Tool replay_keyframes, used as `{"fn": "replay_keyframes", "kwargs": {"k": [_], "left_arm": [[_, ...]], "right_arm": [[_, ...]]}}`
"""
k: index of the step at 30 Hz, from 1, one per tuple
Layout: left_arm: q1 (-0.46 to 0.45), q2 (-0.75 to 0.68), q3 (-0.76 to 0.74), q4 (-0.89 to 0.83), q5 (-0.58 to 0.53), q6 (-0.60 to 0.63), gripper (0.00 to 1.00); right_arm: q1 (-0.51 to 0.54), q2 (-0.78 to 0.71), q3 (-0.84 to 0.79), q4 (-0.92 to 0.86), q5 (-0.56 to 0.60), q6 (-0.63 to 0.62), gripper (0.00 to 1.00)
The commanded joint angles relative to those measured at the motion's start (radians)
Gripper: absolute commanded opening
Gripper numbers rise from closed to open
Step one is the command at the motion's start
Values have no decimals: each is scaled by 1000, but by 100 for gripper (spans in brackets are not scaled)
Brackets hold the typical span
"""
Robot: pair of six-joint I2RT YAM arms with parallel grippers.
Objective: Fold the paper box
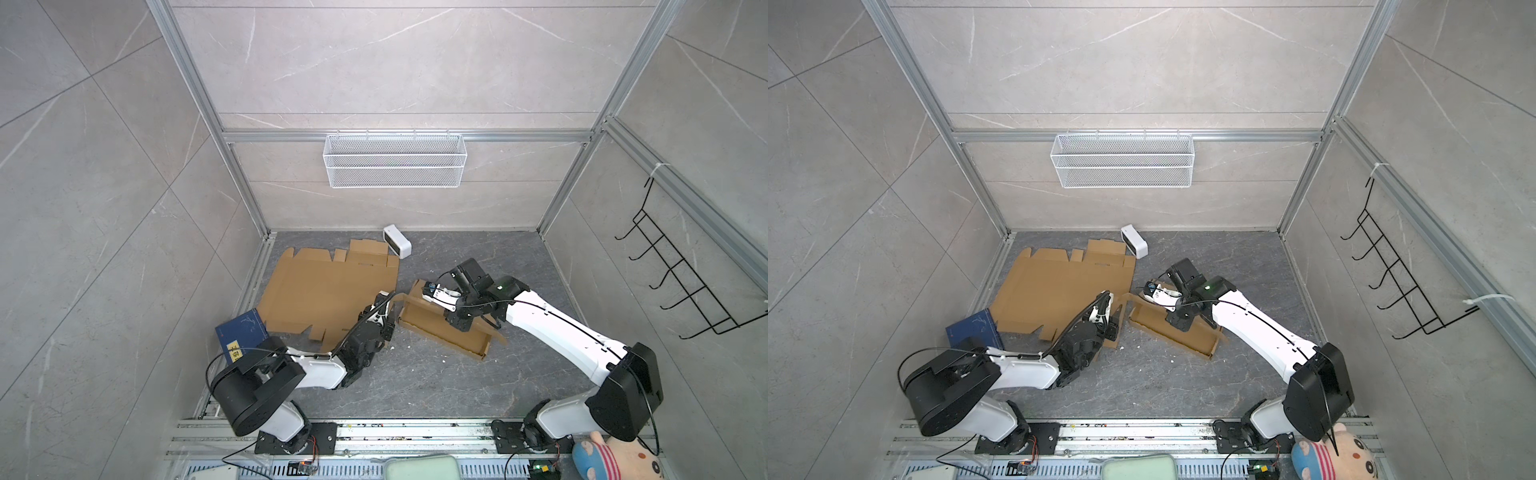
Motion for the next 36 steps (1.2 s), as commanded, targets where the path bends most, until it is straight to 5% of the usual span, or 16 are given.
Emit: {"fn": "replay_keyframes", "kwargs": {"k": [1, 9, 19, 29, 36], "left_arm": [[25, -117, 17, -124, -50, 38, 51], [149, -298, 164, -536, -32, -63, 56], [295, -324, 365, -848, 246, -187, 56], [416, -178, 571, -1060, 505, -268, 56], [435, -47, 716, -1177, 624, -243, 56]], "right_arm": [[4, -20, -43, 29, -20, -33, 0], [26, -31, -163, 189, 2, -121, 1], [62, 70, -190, 357, 80, -225, 3], [69, 13, -221, 361, 110, -192, 45], [54, -81, -221, 330, 51, -93, 53]]}}
